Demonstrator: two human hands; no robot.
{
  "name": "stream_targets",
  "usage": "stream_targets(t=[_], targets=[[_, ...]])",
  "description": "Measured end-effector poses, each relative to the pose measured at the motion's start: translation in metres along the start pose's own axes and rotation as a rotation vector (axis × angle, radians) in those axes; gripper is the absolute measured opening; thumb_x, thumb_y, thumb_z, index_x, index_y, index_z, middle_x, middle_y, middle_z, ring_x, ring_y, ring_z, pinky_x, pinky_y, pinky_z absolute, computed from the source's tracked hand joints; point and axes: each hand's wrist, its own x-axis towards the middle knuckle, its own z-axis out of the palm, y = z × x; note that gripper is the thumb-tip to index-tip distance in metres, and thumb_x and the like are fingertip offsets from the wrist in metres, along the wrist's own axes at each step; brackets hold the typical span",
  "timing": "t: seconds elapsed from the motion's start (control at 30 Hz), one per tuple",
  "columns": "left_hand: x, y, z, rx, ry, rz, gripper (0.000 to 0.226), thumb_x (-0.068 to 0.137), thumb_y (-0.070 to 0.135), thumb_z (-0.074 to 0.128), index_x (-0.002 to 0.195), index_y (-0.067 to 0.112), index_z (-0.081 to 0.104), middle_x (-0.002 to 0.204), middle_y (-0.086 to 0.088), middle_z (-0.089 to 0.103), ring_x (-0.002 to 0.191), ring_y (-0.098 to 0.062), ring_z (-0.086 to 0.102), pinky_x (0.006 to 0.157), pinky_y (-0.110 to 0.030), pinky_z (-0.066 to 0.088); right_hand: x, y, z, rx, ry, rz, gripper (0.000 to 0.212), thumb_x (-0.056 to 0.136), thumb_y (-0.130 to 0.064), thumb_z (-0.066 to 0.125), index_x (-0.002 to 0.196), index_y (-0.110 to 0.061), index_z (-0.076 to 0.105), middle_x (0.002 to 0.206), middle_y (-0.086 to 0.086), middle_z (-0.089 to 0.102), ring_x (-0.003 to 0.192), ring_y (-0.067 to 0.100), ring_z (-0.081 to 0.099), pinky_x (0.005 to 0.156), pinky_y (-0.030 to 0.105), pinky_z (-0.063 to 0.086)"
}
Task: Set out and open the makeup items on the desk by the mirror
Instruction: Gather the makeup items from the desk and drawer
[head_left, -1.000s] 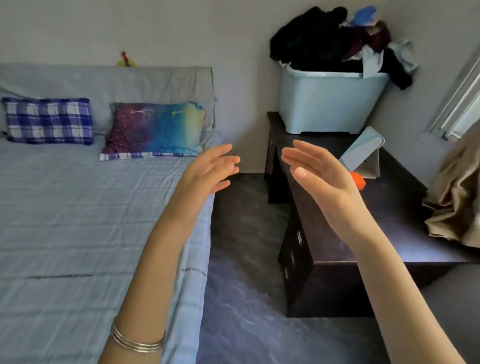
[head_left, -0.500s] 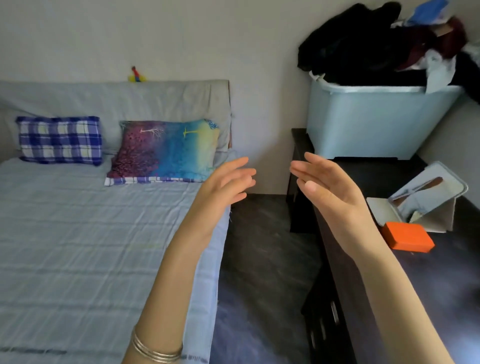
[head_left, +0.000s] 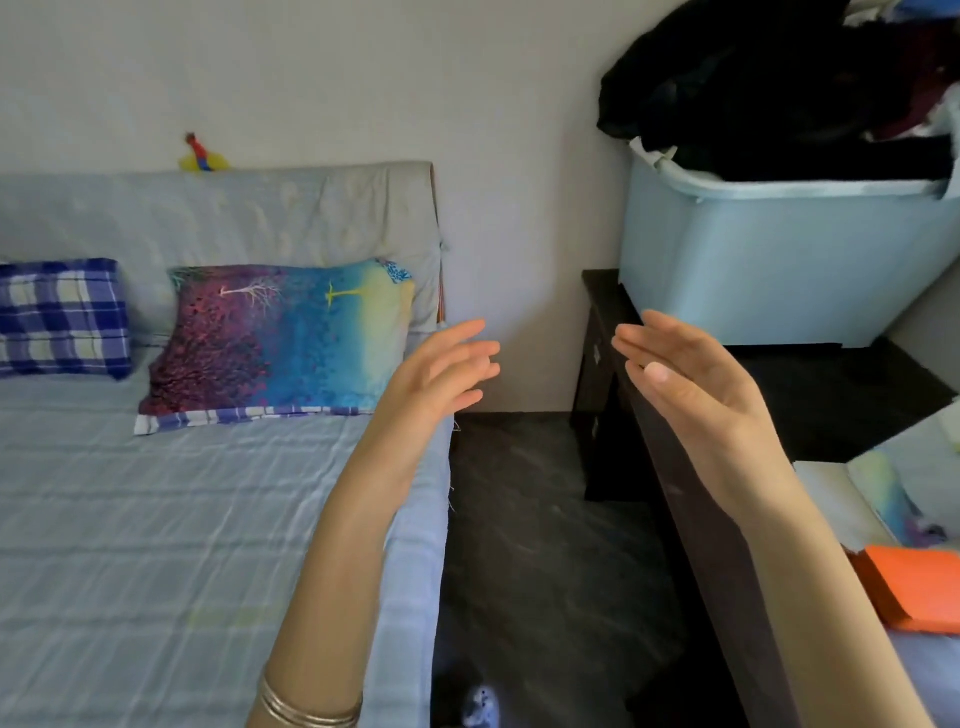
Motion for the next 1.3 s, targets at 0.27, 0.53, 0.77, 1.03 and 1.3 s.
stream_targets(t=[0.27, 0.53, 0.77, 1.03, 1.3], targets=[[0.162, -0.011, -0.049, -0.016, -0.072, 0.003, 0.035, 0.075, 0.031, 0.057, 0.111, 0.031, 0.06, 0.107, 0.009, 0.069, 0.105, -0.009, 0.065, 0.083, -0.022, 0.05, 0.136, 0.04, 0.025, -0.048, 0.065, 0.004, 0.051, 0.079, -0.029, 0.066, 0.127, -0.018, 0.054, 0.125, 0.0, 0.063, 0.121, 0.013, 0.056, 0.1, 0.022, 0.045], [0.277, -0.051, -0.056, -0.023, -0.17, -0.064, 0.034, 0.08, 0.03, 0.057, 0.114, 0.03, 0.058, 0.111, 0.006, 0.067, 0.106, -0.01, 0.065, 0.082, -0.02, 0.051, 0.223, 0.087, 0.008, -0.054, 0.159, 0.02, 0.057, 0.074, -0.035, 0.067, 0.127, -0.016, 0.054, 0.124, 0.0, 0.064, 0.12, 0.014, 0.058, 0.101, 0.025, 0.045], [0.39, -0.087, -0.043, -0.008, -0.231, -0.06, 0.034, 0.082, 0.029, 0.057, 0.116, 0.03, 0.058, 0.114, 0.007, 0.067, 0.107, -0.01, 0.064, 0.085, -0.021, 0.051, 0.315, 0.139, -0.029, -0.036, 0.213, 0.032, 0.076, 0.061, -0.055, 0.078, 0.124, -0.018, 0.056, 0.125, 0.001, 0.064, 0.121, 0.017, 0.057, 0.098, 0.024, 0.047], [0.525, -0.108, -0.016, 0.008, -0.286, -0.104, 0.039, 0.078, 0.032, 0.056, 0.117, 0.029, 0.057, 0.116, 0.005, 0.066, 0.106, -0.01, 0.064, 0.09, -0.025, 0.05, 0.436, 0.174, -0.065, -0.042, 0.207, 0.064, 0.072, 0.062, -0.052, 0.078, 0.122, -0.018, 0.057, 0.123, 0.003, 0.065, 0.12, 0.017, 0.057, 0.1, 0.025, 0.046], [0.642, -0.14, -0.002, -0.009, -0.408, -0.176, 0.035, 0.079, 0.03, 0.056, 0.113, 0.031, 0.059, 0.112, 0.008, 0.067, 0.109, -0.013, 0.063, 0.09, -0.028, 0.049, 0.511, 0.211, -0.091, -0.079, 0.311, 0.109, 0.067, 0.064, -0.054, 0.077, 0.12, -0.022, 0.058, 0.123, 0.002, 0.065, 0.119, 0.016, 0.058, 0.095, 0.02, 0.047]])
